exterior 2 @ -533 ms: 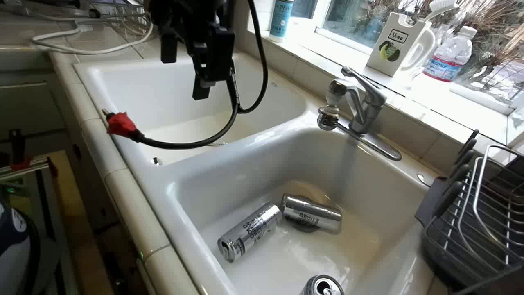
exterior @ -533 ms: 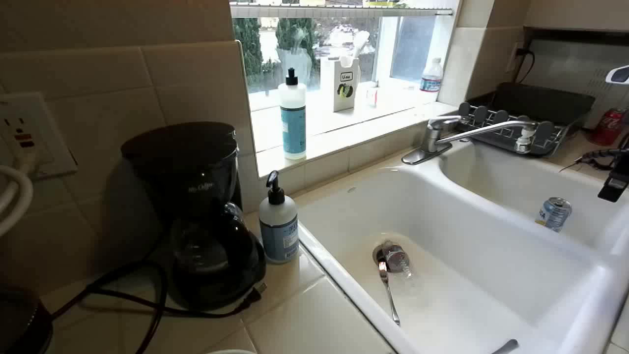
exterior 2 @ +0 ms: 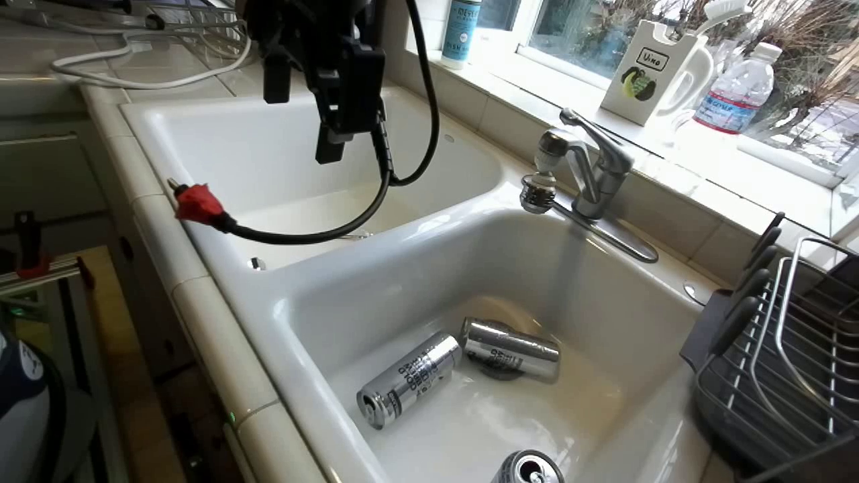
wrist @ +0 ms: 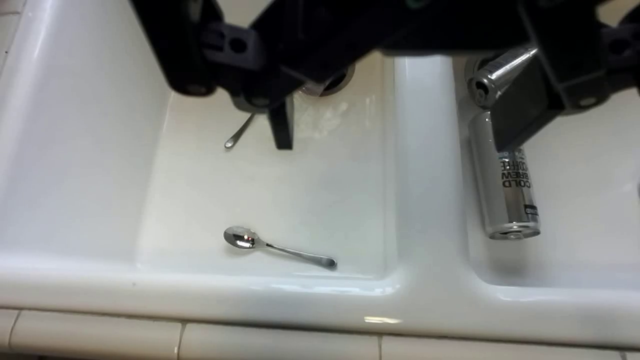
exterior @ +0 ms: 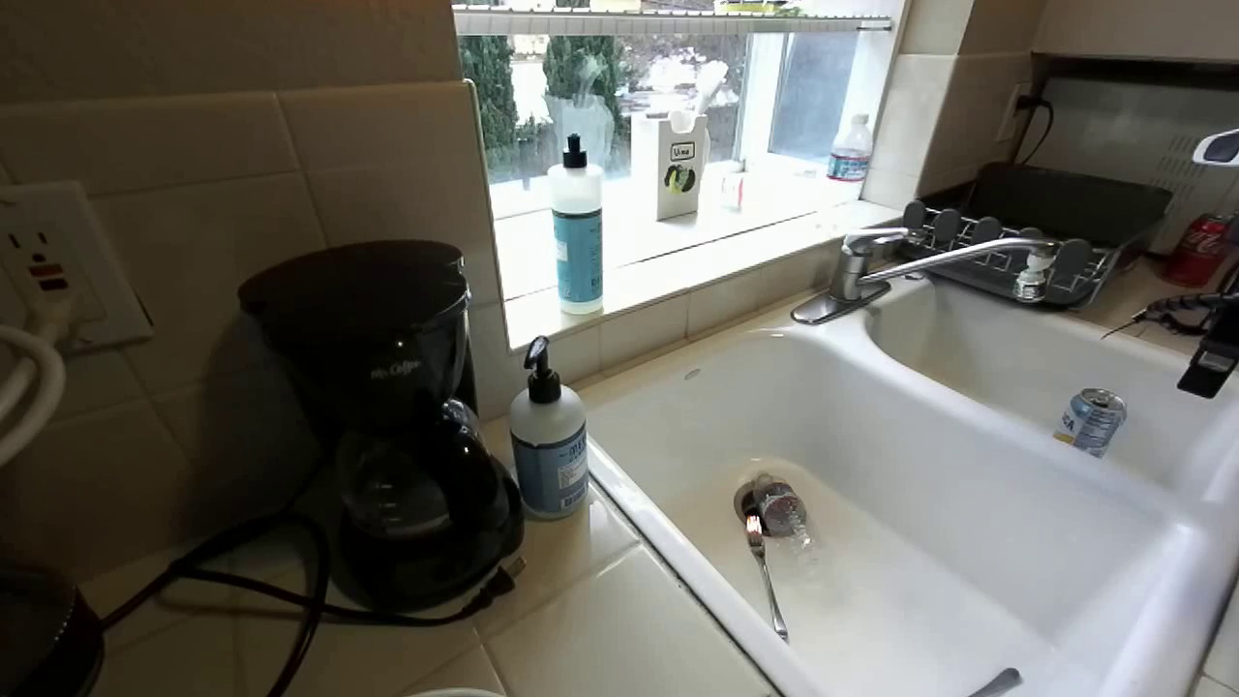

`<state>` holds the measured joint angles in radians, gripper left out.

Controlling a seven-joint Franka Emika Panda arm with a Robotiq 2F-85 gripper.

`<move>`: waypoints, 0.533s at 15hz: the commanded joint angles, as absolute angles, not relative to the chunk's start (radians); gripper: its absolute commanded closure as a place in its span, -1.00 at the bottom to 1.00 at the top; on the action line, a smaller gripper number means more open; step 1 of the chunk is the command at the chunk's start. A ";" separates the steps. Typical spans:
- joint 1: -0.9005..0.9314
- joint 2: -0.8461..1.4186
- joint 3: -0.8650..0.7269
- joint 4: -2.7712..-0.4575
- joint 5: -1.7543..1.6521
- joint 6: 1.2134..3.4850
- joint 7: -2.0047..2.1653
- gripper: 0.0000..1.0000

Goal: Remove the bottle from the windowsill

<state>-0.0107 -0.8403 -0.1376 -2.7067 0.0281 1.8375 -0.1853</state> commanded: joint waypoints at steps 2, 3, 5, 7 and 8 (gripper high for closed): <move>-0.016 -0.839 -0.133 -2.705 0.032 1.835 -0.189 -1.00; -0.016 -0.839 -0.133 -2.705 0.032 1.835 -0.189 -1.00; -0.002 -0.841 -0.112 -2.697 0.028 1.892 -0.190 -1.00; 0.009 -0.819 -0.100 -2.658 0.013 1.929 -0.209 -1.00; 0.017 -0.801 -0.102 -2.629 -0.001 1.949 -0.239 -1.00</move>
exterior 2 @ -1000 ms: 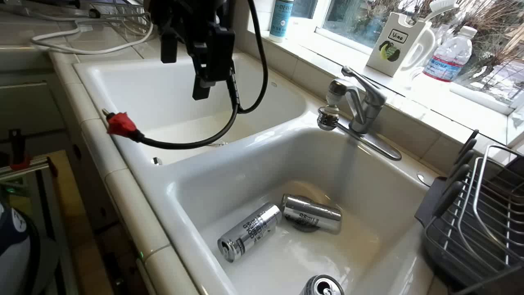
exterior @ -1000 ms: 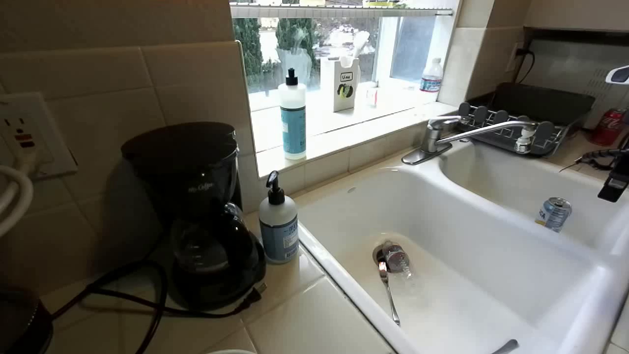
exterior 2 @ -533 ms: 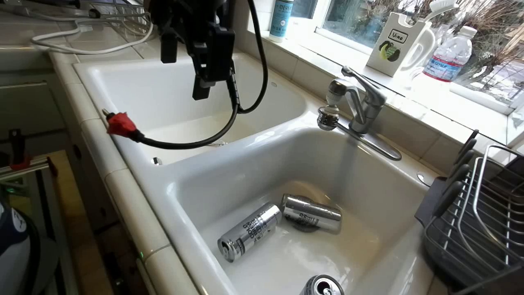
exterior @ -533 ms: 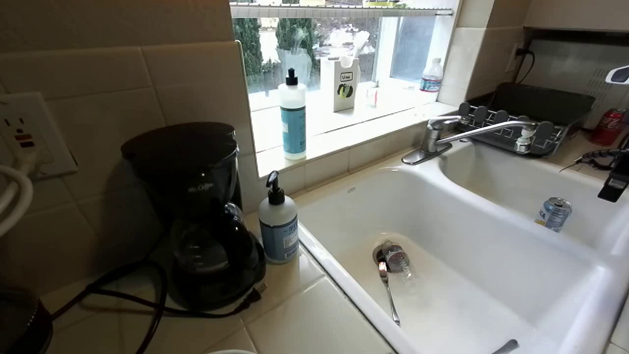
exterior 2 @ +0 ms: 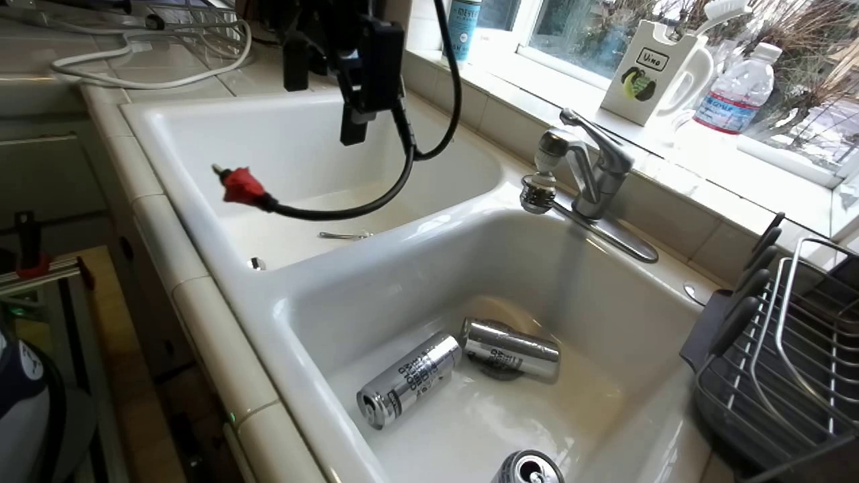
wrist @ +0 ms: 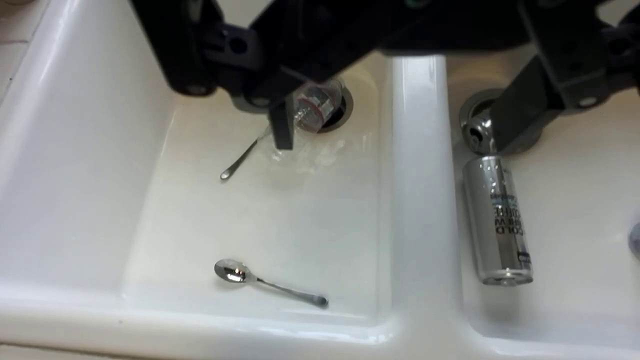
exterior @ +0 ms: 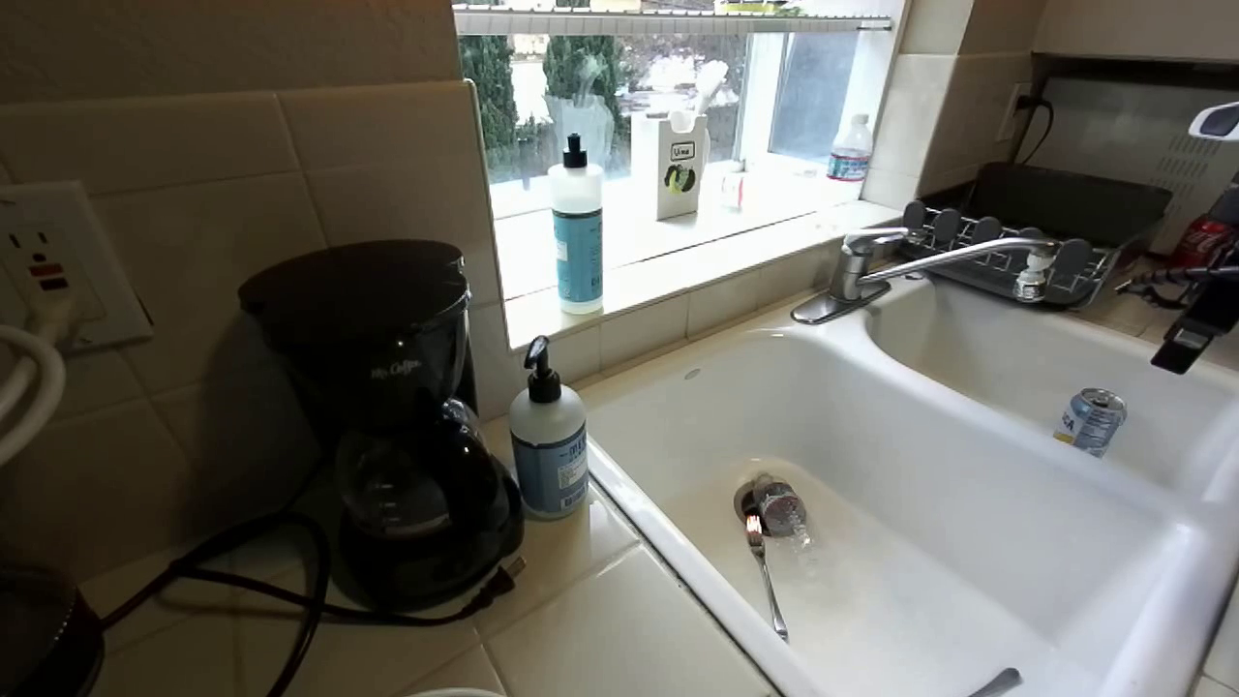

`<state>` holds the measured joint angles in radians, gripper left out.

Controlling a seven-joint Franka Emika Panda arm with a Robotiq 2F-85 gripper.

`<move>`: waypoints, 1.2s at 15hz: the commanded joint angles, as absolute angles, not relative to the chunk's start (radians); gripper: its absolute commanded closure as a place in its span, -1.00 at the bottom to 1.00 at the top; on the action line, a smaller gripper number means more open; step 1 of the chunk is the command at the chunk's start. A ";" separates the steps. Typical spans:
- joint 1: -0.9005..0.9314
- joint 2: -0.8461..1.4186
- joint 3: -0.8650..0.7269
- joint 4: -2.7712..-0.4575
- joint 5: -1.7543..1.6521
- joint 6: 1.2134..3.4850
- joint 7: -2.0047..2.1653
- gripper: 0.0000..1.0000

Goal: Remove the bottle from the windowsill

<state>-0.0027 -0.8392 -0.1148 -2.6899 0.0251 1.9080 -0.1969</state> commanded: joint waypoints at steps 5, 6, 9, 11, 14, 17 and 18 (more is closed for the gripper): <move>0.067 -0.645 -0.153 -2.434 -0.018 2.046 -0.427 -1.00; 0.079 -0.601 -0.164 -2.392 -0.012 2.075 -0.465 -1.00; 0.132 -0.462 -0.217 -2.269 0.065 2.166 -0.576 -1.00; 0.159 -0.398 -0.249 -2.216 0.132 2.193 -0.654 -1.00; 0.115 -0.416 -0.210 -2.240 0.123 2.191 -0.637 -1.00; 0.115 -0.392 -0.211 -2.220 0.131 2.190 -0.646 -1.00; 0.116 -0.393 -0.211 -2.220 0.131 2.190 -0.646 -1.00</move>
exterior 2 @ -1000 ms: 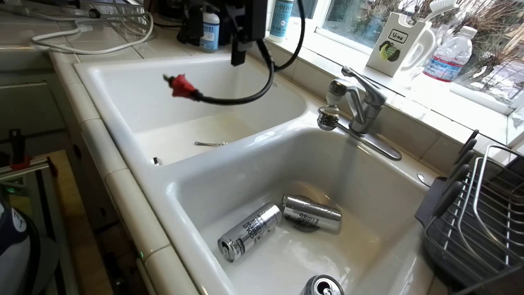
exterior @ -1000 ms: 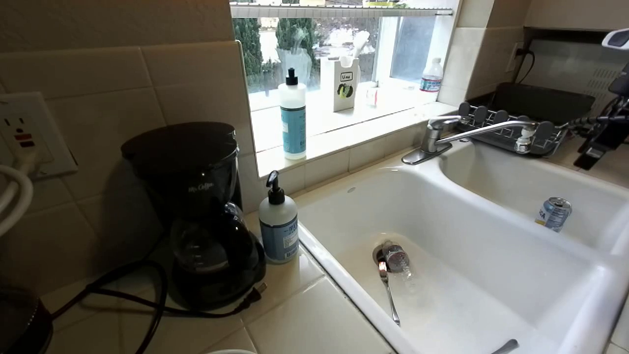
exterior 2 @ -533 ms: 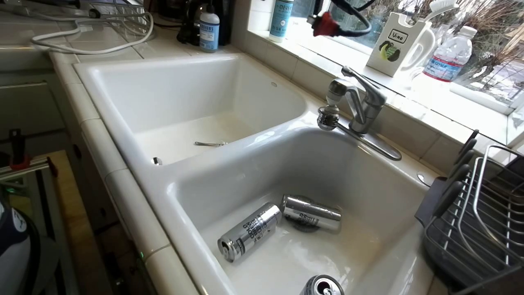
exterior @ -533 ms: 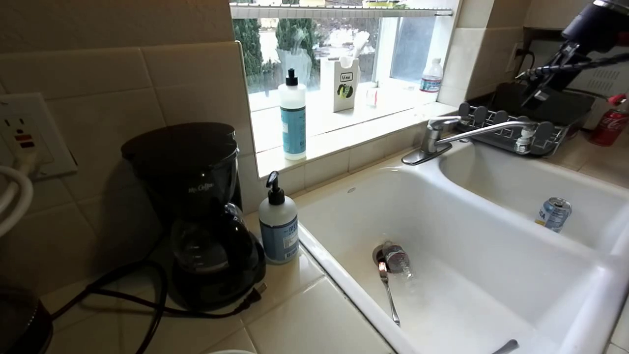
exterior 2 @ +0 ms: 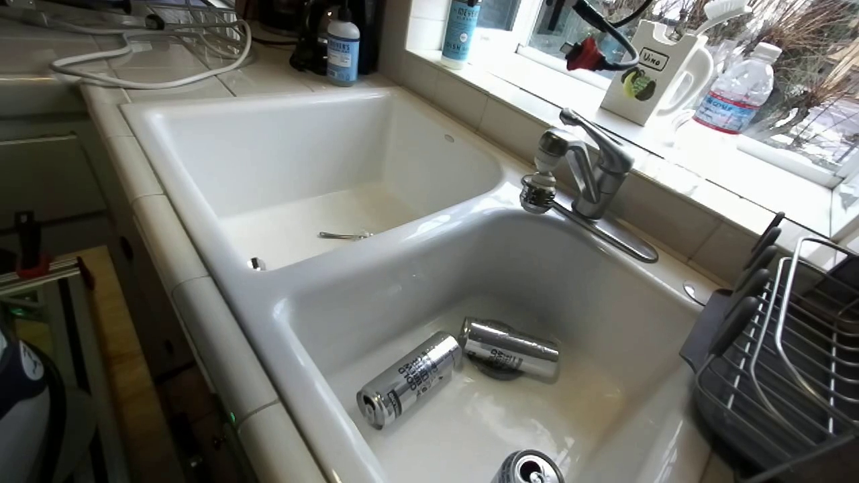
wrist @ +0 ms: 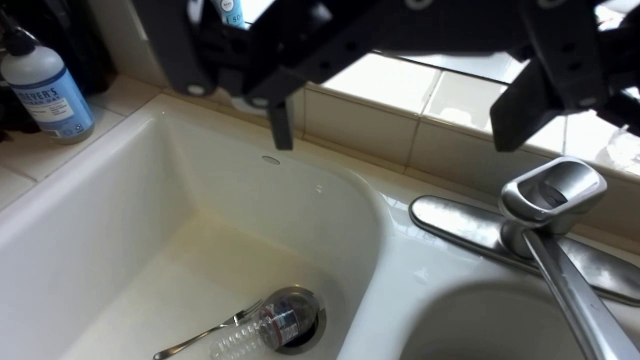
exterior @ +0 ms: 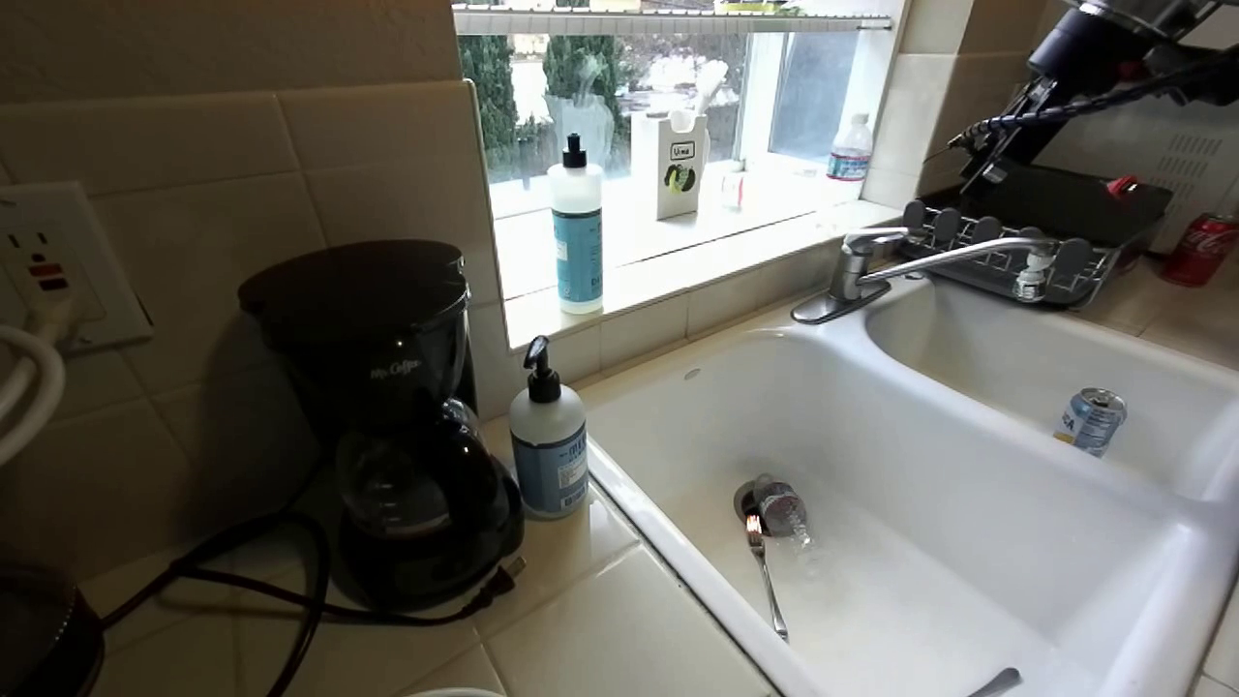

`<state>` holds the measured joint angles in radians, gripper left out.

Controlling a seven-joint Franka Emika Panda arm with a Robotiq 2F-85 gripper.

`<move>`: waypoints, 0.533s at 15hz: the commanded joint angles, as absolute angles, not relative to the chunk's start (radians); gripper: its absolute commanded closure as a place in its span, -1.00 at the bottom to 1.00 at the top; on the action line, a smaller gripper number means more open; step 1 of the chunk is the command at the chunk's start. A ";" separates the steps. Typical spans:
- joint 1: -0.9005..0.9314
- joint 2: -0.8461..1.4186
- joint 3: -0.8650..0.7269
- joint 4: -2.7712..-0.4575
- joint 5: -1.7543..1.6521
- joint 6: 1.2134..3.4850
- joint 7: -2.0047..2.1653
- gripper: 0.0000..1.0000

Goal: Remove the bottle from the windowsill

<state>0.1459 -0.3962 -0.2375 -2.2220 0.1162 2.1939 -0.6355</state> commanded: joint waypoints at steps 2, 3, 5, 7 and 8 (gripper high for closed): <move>0.116 -0.394 -0.212 -2.220 0.131 2.190 -0.646 -1.00; 0.116 -0.394 -0.212 -2.220 0.131 2.190 -0.646 -1.00; 0.133 -0.367 -0.211 -2.194 0.158 2.217 -0.663 -1.00; 0.178 -0.293 -0.208 -2.116 0.213 2.240 -0.747 -1.00; 0.202 -0.249 -0.205 -2.071 0.257 2.251 -0.800 -1.00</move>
<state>0.1512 -0.3762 -0.2175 -2.1953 0.1612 2.2225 -0.6844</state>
